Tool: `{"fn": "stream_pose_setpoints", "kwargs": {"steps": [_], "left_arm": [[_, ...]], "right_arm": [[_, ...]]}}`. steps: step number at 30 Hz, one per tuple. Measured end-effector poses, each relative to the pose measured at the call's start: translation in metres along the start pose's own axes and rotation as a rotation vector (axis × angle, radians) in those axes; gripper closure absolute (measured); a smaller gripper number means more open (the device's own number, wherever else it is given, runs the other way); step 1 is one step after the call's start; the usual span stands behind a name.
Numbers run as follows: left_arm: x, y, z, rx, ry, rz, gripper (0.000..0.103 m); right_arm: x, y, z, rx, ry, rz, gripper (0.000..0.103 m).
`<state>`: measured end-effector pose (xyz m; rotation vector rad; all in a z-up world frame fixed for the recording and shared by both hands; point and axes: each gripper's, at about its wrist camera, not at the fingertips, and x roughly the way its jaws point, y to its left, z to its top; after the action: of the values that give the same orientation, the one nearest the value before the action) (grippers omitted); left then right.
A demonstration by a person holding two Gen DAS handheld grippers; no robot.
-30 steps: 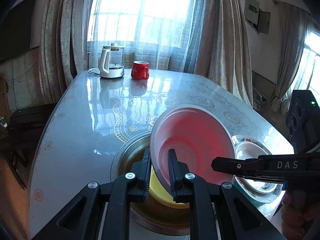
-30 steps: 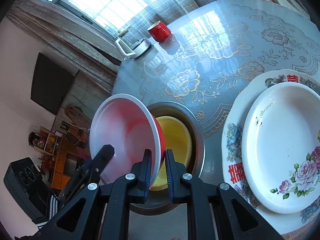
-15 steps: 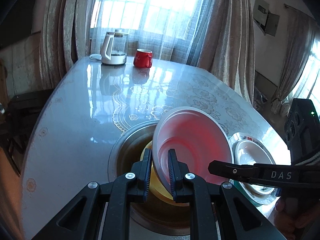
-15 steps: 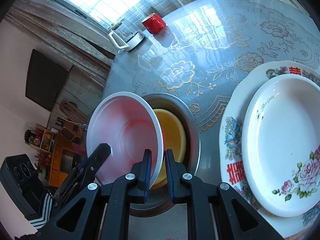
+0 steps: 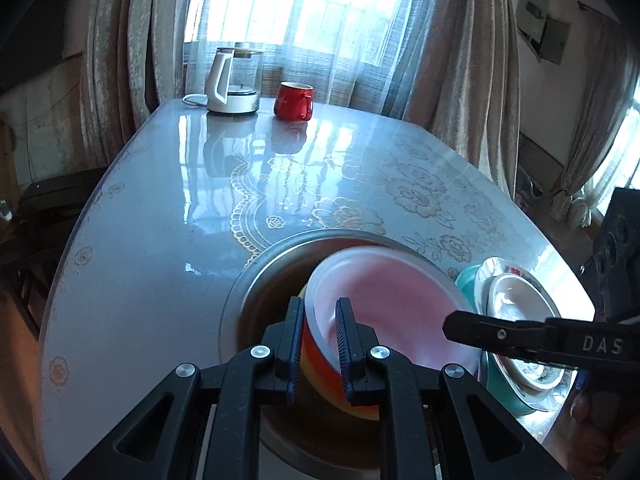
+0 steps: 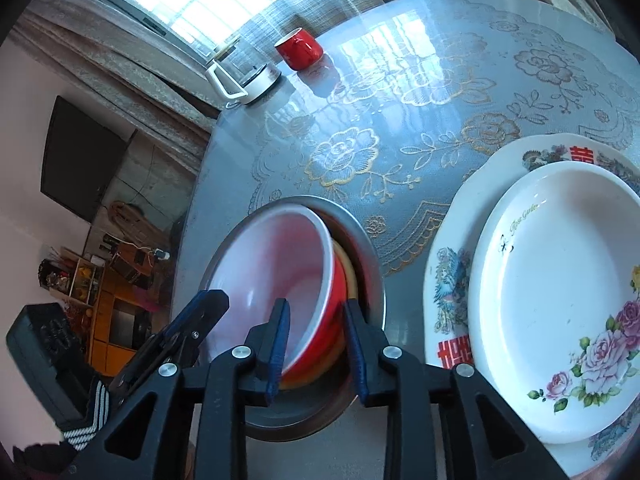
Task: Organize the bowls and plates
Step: 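Lower the red bowl into the yellow bowl and open both grippers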
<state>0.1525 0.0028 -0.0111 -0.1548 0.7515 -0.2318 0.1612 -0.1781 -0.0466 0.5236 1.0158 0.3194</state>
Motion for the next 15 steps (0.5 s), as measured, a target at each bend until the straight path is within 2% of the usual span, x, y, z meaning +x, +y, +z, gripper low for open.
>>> {"fn": "stream_pose_setpoints", "kwargs": {"steps": [6,10,15], "left_arm": [[-0.0048,0.0065,0.0014,-0.028,-0.011,0.000,0.087],[-0.0066,0.0030,0.0033,-0.003,-0.027,0.042,0.085],[-0.0102,0.0022,0.0041,-0.007,-0.035,0.035,0.077]], "right_arm": [[-0.0010,0.0006,-0.0036,-0.001,0.002,0.000,0.073],[0.0020,0.0055,-0.0038,-0.024,0.001,-0.011,0.073],[0.0032,0.0081,-0.0038,-0.046,-0.009,-0.022,0.073]]}}
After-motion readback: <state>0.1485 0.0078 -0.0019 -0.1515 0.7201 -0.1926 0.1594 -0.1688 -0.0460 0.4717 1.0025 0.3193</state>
